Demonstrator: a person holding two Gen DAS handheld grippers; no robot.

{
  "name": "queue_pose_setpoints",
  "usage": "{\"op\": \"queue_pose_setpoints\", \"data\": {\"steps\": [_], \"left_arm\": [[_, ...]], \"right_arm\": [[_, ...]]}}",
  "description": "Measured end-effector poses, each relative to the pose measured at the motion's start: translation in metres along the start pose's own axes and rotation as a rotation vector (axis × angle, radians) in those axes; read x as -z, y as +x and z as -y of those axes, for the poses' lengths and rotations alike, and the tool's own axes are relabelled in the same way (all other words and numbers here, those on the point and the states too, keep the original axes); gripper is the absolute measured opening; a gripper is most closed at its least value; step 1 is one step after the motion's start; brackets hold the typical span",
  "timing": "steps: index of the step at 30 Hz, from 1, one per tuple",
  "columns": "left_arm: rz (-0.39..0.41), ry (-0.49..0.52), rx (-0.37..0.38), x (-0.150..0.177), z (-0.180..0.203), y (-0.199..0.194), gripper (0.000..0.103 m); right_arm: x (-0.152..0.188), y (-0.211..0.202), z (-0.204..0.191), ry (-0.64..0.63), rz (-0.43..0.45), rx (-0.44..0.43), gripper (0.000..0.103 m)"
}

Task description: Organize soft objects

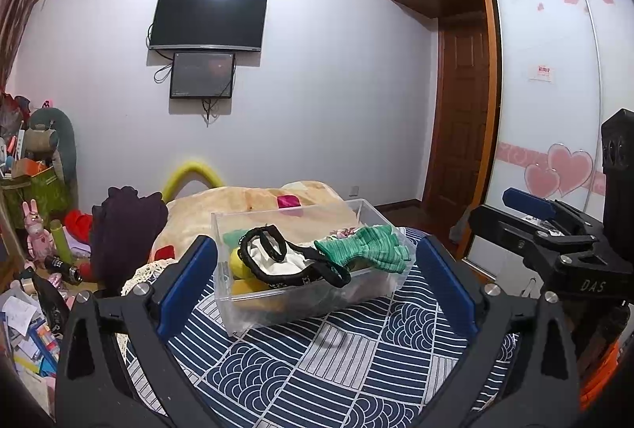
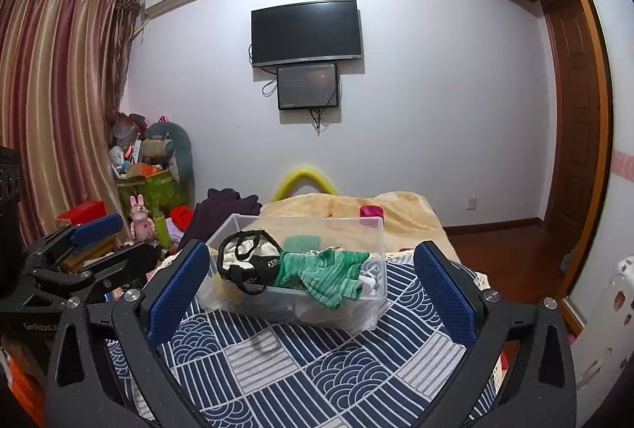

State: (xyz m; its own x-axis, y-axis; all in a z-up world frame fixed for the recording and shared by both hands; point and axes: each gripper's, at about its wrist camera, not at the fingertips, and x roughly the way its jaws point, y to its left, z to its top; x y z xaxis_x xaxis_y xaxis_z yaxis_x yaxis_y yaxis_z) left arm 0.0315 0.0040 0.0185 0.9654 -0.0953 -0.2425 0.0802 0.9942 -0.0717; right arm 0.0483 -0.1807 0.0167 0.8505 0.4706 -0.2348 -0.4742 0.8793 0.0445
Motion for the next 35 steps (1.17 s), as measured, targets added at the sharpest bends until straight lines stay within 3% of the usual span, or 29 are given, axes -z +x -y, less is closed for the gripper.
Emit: {"op": "queue_pose_setpoints", "data": {"steps": [35], "left_arm": [[-0.015,-0.006,0.007,0.0006,0.0007,0.0008,0.102]], "right_arm": [[0.0044,0.0067,-0.002,0.006,-0.031,-0.001,0.103]]}}
